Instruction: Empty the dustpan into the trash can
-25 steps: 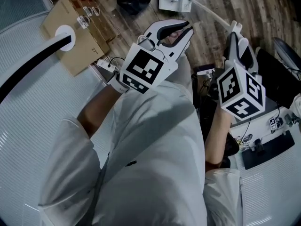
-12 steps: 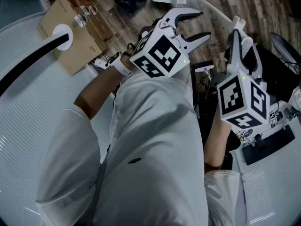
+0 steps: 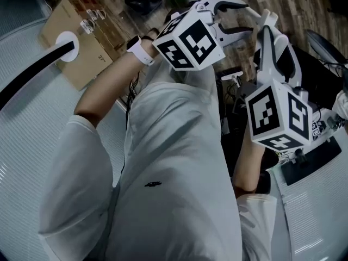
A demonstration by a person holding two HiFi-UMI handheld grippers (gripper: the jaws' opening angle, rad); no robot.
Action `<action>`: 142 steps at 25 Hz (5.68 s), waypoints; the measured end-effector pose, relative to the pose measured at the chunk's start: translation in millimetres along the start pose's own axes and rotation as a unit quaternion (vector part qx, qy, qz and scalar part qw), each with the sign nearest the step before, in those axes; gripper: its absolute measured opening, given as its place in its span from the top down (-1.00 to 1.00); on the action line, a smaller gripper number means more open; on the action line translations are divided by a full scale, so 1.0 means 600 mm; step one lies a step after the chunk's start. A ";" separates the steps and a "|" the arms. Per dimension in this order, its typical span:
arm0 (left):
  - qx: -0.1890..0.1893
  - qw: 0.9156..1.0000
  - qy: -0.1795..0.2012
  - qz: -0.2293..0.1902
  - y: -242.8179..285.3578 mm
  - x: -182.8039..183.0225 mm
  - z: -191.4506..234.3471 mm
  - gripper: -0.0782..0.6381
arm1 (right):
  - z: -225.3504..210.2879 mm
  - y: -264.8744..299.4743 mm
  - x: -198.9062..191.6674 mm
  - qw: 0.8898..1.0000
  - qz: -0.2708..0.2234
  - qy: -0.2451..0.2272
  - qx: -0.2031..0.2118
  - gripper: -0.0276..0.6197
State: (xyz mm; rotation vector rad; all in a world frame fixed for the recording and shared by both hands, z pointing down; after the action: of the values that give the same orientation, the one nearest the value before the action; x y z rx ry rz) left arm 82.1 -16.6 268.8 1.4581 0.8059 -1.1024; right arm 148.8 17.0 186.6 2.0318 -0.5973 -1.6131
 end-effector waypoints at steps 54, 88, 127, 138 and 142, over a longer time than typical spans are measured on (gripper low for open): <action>0.070 0.997 0.019 0.012 -0.114 -0.033 0.092 0.47 | 0.151 0.056 0.007 0.971 0.002 -0.165 0.171 0.54; 0.259 0.962 -0.080 -0.017 -0.246 -0.131 0.122 0.43 | 0.307 0.102 -0.047 0.847 -0.042 -0.423 0.319 0.56; 0.343 0.933 -0.099 -0.042 -0.345 -0.128 0.068 0.40 | 0.374 0.028 -0.082 0.730 -0.084 -0.565 0.375 0.56; 0.347 0.932 -0.097 -0.048 -0.361 -0.115 0.065 0.39 | 0.384 0.014 -0.073 0.728 -0.087 -0.564 0.379 0.56; 0.341 0.935 -0.090 -0.049 -0.364 -0.114 0.066 0.39 | 0.387 0.012 -0.072 0.737 -0.092 -0.553 0.378 0.56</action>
State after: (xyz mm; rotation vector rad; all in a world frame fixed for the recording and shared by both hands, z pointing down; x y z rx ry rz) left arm -149.6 -9.3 257.3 1.8526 0.3703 -1.6710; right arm -87.4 15.1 179.5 1.2773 -1.7227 -3.0263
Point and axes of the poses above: the fingertips, and each gripper's own axes: y forward along the fingers, z to its left, x out of its top, the point moved 5 cm from there along -y, backward along the fingers, and after that the axes turned 6 degrees about y, right-handed, at the moved point
